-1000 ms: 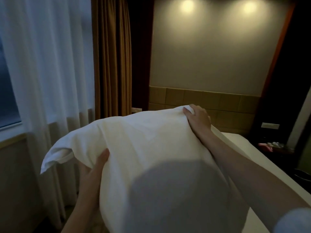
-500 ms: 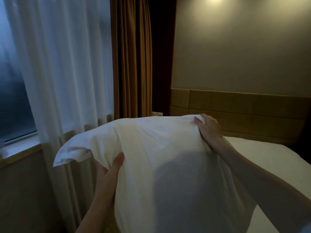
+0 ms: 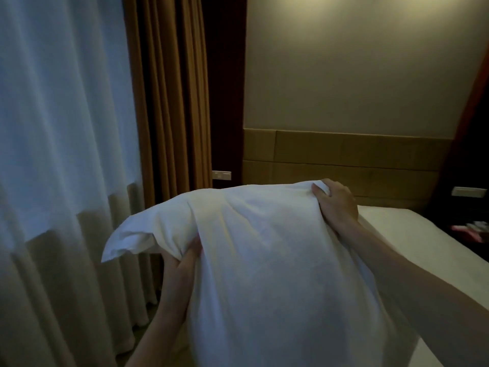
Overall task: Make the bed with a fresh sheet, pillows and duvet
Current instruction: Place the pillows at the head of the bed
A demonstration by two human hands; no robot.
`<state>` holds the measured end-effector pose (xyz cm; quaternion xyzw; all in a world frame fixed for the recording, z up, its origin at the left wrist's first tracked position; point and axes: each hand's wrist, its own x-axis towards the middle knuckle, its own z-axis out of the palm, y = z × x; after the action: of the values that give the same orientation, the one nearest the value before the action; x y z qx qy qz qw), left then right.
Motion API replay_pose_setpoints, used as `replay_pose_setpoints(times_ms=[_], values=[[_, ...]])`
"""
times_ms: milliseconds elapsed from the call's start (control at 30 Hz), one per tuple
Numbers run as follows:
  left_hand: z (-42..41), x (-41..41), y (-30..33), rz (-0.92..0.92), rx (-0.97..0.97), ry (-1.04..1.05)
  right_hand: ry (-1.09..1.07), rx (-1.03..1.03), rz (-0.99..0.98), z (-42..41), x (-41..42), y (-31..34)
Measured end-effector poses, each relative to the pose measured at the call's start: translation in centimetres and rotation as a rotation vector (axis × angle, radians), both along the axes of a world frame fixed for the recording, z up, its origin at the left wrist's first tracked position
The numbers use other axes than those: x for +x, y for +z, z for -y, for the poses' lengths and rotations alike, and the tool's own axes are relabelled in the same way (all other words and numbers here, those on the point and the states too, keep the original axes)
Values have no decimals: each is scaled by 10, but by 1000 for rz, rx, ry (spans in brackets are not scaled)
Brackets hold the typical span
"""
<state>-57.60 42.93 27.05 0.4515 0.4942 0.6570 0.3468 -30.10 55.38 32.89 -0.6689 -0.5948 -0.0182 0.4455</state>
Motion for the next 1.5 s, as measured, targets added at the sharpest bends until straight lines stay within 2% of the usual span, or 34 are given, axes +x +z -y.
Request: replay_pose_setpoints(times_ms=[233, 400, 700, 833, 933, 1167, 1400, 1500], values=[[-111, -53, 8, 13, 72, -285, -183, -34, -38, -65, -29, -3], [-165, -81, 0, 21, 66, -327, -202, -58, -53, -109, -53, -9], [-263, -86, -32, -136, 36, -338, -283, -86, -130, -184, -54, -46], [-338, -86, -49, 39, -183, -279, -232, -103, -124, -259, -51, -58], [-397, -79, -51, -67, -80, -218, -155, -111, -139, -326, -49, -57], [-524, -58, -50, 31, -21, -149, 0, -126, -194, -477, -33, -57], [-681, -37, -67, 77, -53, -124, 26, -153, -241, -633, -9, -77], [-760, -27, -75, 40, -45, -85, 12, -173, -228, -708, 0, -85]])
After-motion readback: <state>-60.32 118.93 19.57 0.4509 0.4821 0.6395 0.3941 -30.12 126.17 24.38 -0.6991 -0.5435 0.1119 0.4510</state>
